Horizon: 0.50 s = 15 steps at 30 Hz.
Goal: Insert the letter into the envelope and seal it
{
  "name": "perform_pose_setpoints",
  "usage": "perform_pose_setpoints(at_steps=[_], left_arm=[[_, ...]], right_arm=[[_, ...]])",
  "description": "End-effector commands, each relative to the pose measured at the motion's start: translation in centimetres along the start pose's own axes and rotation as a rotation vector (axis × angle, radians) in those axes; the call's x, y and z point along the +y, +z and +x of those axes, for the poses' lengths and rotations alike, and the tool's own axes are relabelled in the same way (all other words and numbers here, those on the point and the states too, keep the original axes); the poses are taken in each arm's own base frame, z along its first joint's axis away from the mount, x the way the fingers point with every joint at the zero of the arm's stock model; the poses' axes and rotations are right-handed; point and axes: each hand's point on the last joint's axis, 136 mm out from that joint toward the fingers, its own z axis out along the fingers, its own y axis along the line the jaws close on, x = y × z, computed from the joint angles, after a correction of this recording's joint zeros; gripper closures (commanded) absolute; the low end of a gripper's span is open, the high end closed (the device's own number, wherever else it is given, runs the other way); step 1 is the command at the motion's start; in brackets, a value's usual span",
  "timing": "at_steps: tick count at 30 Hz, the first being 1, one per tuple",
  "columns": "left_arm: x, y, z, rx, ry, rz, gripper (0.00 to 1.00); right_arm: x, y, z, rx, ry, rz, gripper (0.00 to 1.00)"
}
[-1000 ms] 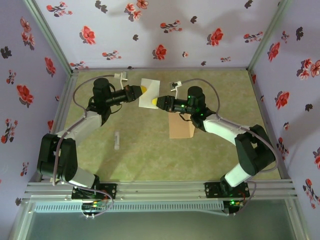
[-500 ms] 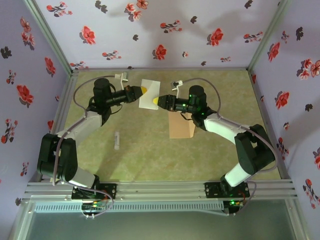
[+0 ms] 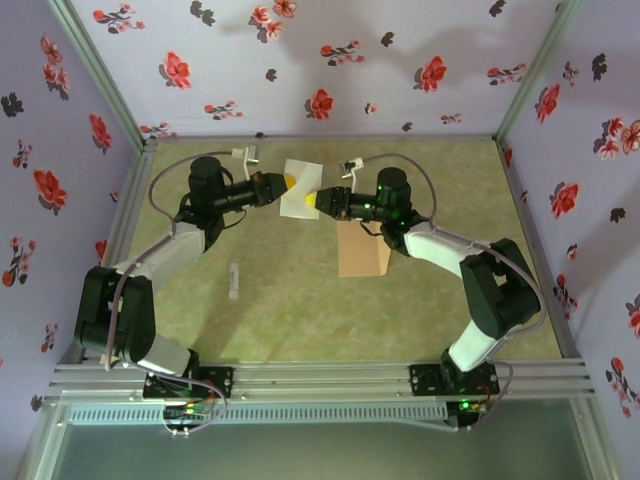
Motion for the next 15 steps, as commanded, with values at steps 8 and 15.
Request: perform_pose_setpoints(at_steps=[8, 15], left_arm=[[0.2, 0.6, 0.5, 0.029, 0.015, 0.014, 1.0], [-0.1, 0.6, 0.3, 0.026, 0.017, 0.021, 1.0]], right_arm=[[2.4, -1.5, -1.7, -0.037, -0.07, -0.043, 0.72], [1.6, -1.7, -1.8, -0.029, -0.061, -0.03, 0.51]])
